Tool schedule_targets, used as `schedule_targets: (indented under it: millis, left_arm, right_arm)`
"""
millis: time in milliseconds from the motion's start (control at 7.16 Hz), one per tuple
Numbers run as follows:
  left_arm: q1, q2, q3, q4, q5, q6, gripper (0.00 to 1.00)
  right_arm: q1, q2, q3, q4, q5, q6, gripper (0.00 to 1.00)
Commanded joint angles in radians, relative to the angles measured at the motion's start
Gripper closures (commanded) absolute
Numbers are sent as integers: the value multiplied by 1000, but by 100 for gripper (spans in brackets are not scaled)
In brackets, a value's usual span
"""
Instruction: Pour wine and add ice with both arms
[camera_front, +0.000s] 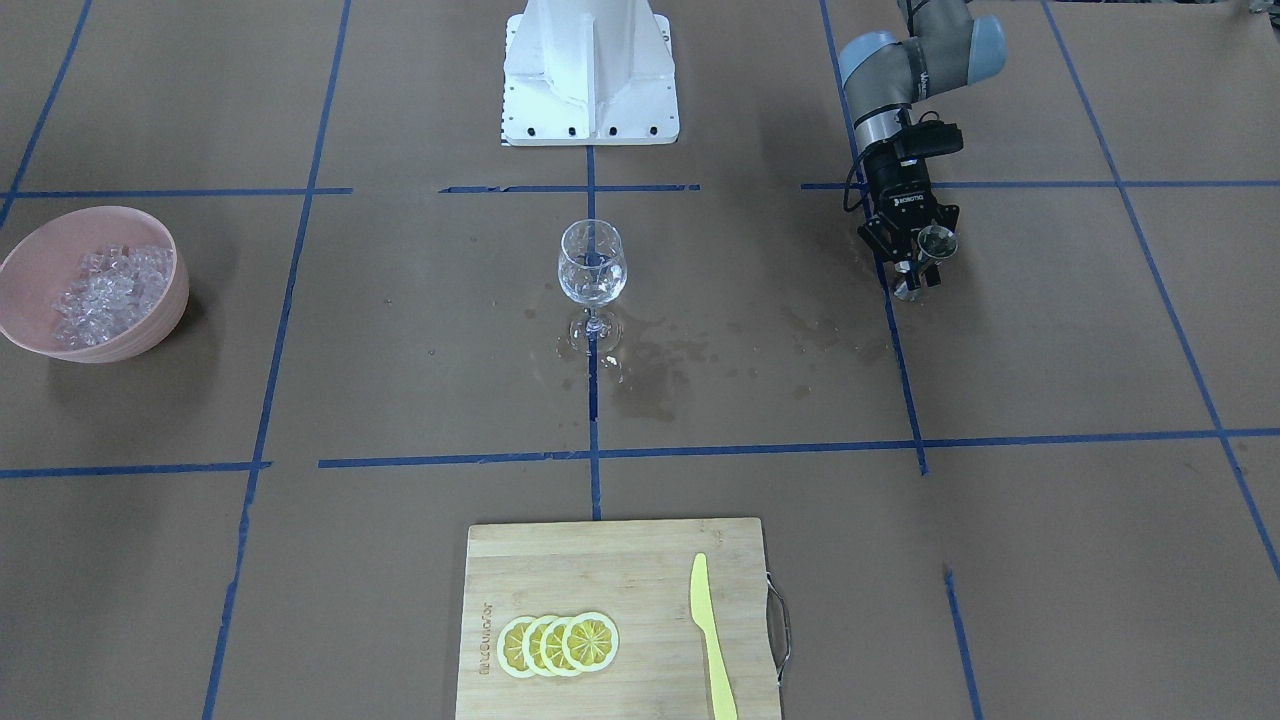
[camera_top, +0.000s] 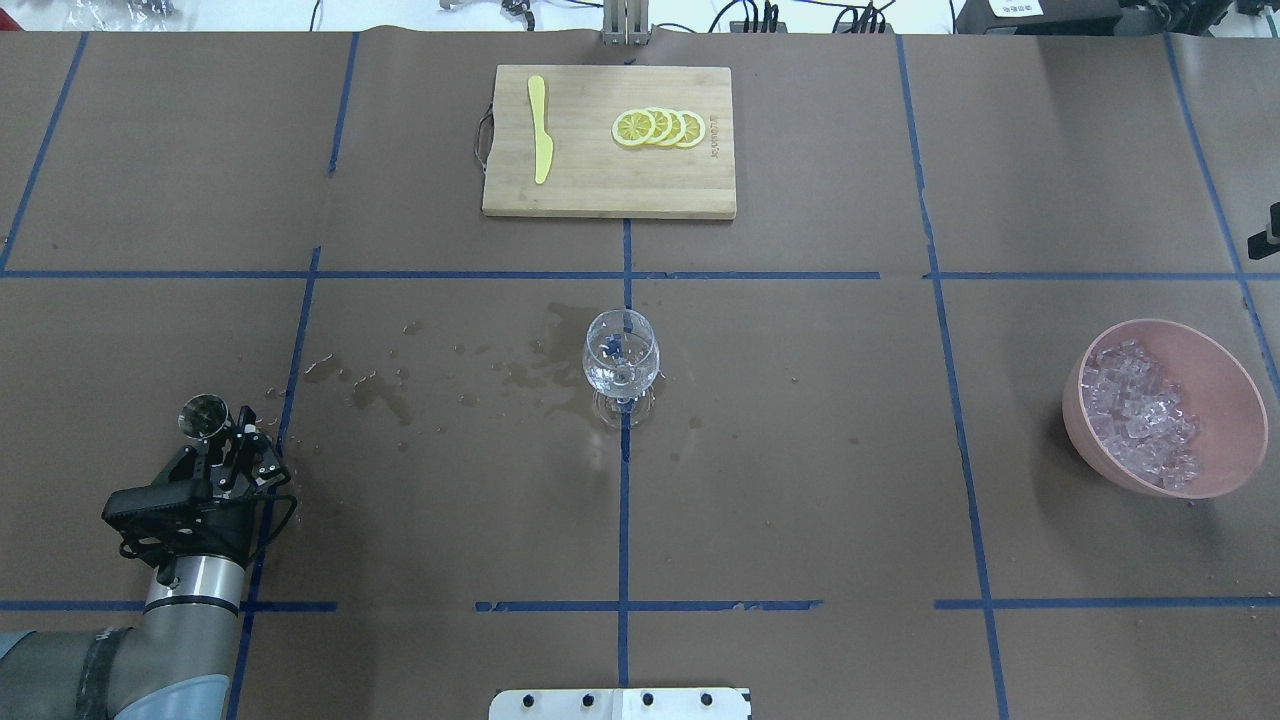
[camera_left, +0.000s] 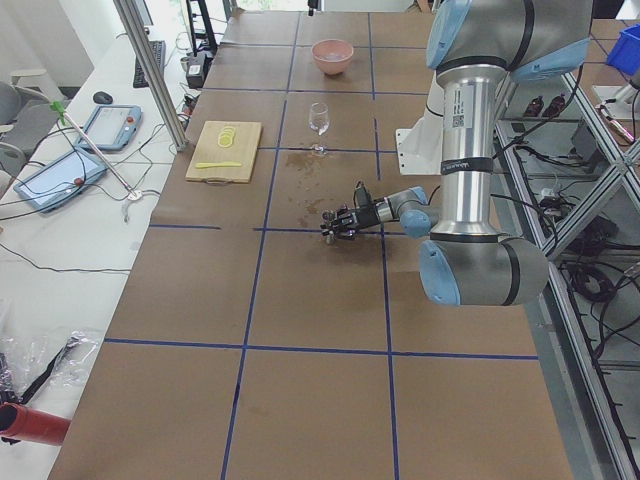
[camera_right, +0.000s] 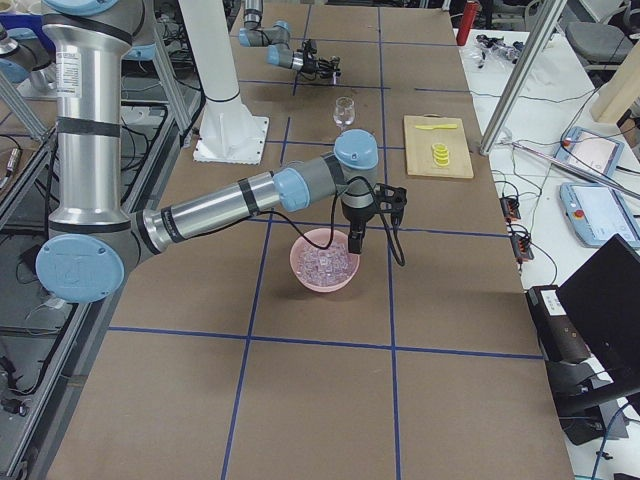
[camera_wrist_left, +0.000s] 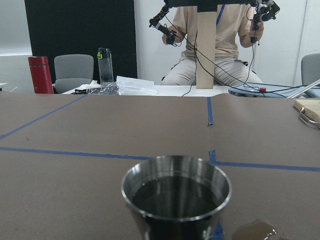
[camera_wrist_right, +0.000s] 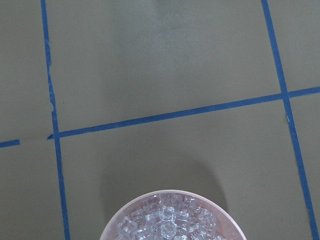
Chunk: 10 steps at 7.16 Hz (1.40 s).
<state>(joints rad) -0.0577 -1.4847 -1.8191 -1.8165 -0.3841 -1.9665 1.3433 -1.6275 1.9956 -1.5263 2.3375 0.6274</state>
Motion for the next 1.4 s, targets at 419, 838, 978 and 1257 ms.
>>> schedule_targets:
  millis: [419, 838, 978, 1257]
  left_arm:
    - [-19, 10, -126, -3, 1, 23, 100]
    - [-89, -15, -196, -12, -1, 231, 100]
    - [-123, -35, -215, -38, -5, 321, 100]
    - [-142, -49, -217, -253, -12, 513, 100]
  right_arm:
    - [0, 0, 0, 2, 0, 0, 0]
    - [-1, -24, 28, 6, 2, -2, 0]
    - [-1, -26, 37, 6, 2, -2, 0]
    - [-9, -26, 39, 6, 2, 0, 0]
